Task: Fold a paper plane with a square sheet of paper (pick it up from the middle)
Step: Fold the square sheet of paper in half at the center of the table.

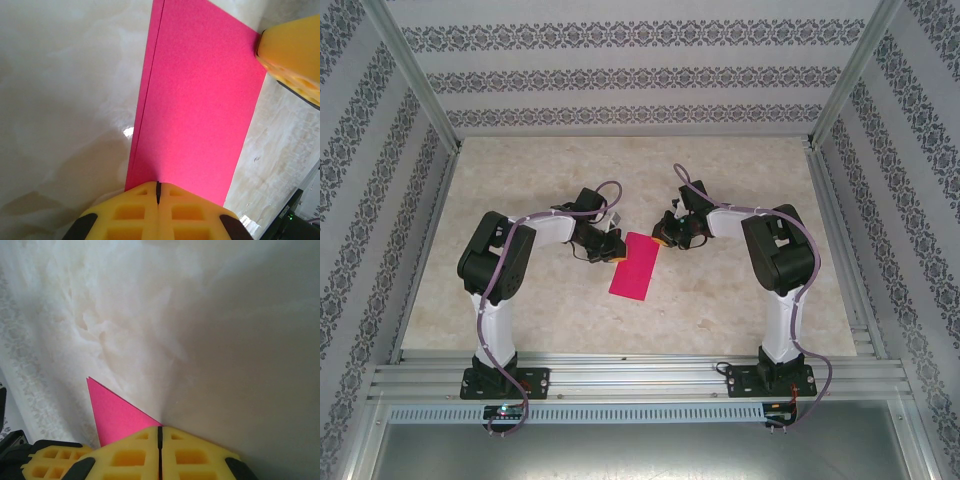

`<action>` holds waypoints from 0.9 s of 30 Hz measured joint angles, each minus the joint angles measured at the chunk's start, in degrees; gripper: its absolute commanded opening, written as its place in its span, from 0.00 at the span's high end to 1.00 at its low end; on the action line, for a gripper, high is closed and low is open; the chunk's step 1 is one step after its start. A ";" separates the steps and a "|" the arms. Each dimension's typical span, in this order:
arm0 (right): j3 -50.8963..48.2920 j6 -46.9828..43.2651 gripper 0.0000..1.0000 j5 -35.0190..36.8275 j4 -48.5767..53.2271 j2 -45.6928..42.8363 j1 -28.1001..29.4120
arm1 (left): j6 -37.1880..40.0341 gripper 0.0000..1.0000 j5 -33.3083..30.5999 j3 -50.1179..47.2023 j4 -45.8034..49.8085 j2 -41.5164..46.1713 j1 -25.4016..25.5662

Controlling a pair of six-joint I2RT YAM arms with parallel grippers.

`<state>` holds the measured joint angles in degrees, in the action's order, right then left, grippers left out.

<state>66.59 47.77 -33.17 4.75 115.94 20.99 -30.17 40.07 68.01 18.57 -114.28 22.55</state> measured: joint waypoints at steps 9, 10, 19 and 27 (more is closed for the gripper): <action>1.51 0.00 0.91 -0.33 3.96 -2.78 -0.63 | -0.02 1.00 -0.02 -0.31 0.44 0.35 0.00; 1.49 0.00 0.91 -0.24 4.04 -3.76 -0.63 | -0.04 1.00 0.00 -0.48 0.46 0.46 0.00; -9.77 3.45 0.91 1.22 -1.99 -15.10 2.38 | -3.85 1.00 -0.22 -5.05 -1.27 3.61 0.35; -20.09 8.74 0.92 4.17 -7.78 -21.68 13.11 | -9.88 1.00 -2.03 -10.38 -5.07 7.30 0.76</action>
<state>46.50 56.51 -28.99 -3.03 94.26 34.11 -40.05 38.04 57.63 13.50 -106.98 23.31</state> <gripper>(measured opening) 0.082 0.063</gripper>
